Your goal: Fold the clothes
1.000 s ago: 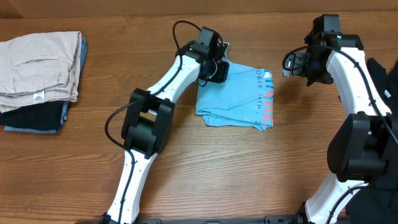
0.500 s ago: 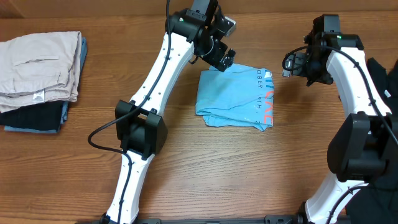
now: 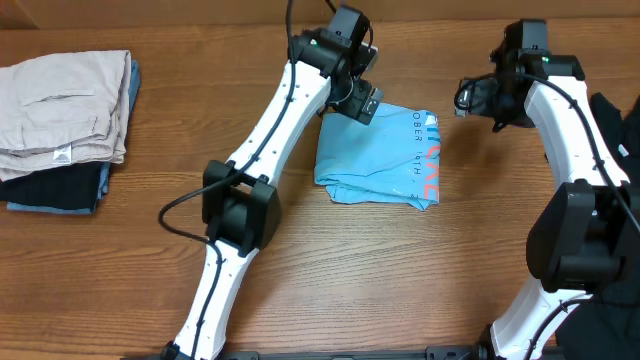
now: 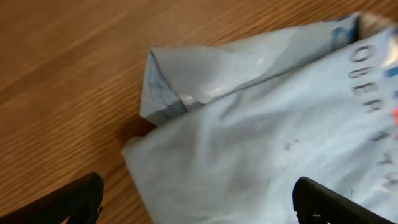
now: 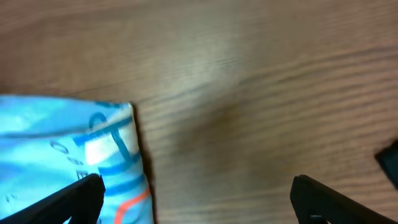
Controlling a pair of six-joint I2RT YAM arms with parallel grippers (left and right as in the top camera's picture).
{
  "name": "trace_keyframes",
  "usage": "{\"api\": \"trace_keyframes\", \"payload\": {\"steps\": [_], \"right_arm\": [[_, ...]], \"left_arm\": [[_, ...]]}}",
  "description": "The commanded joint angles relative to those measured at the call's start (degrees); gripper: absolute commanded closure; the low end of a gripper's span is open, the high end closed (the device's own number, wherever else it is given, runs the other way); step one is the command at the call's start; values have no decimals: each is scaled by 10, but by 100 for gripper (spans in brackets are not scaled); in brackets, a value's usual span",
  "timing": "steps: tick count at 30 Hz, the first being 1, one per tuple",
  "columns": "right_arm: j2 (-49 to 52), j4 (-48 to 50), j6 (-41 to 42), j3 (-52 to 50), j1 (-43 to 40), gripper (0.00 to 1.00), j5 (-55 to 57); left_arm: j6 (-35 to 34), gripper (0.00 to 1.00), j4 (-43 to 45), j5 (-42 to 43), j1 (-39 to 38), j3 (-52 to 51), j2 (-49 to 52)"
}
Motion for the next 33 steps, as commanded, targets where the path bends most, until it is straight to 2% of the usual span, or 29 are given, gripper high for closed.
{"api": "trace_keyframes", "payload": {"steps": [1, 4, 7, 13, 18, 25, 28, 33], "right_arm": [[-24, 14, 3, 14, -2, 0, 3], [-24, 14, 3, 14, -2, 0, 3], [-24, 14, 3, 14, -2, 0, 3], [-24, 14, 3, 14, -2, 0, 3], [-24, 14, 3, 14, -2, 0, 3], [-24, 14, 3, 14, -2, 0, 3], [-24, 14, 3, 14, -2, 0, 3], [-24, 14, 3, 14, -2, 0, 3]], "left_arm": [[52, 0, -5, -3, 0, -6, 66], [165, 0, -34, 58, 0, -7, 89], [214, 0, -28, 57, 0, -7, 89], [224, 0, -15, 28, 0, -12, 103], [212, 0, -29, 17, -3, 9, 55], [267, 0, 22, -96, -24, 9, 47], [342, 0, 50, -78, -31, 7, 47], [413, 0, 101, -40, -25, 3, 65]]}}
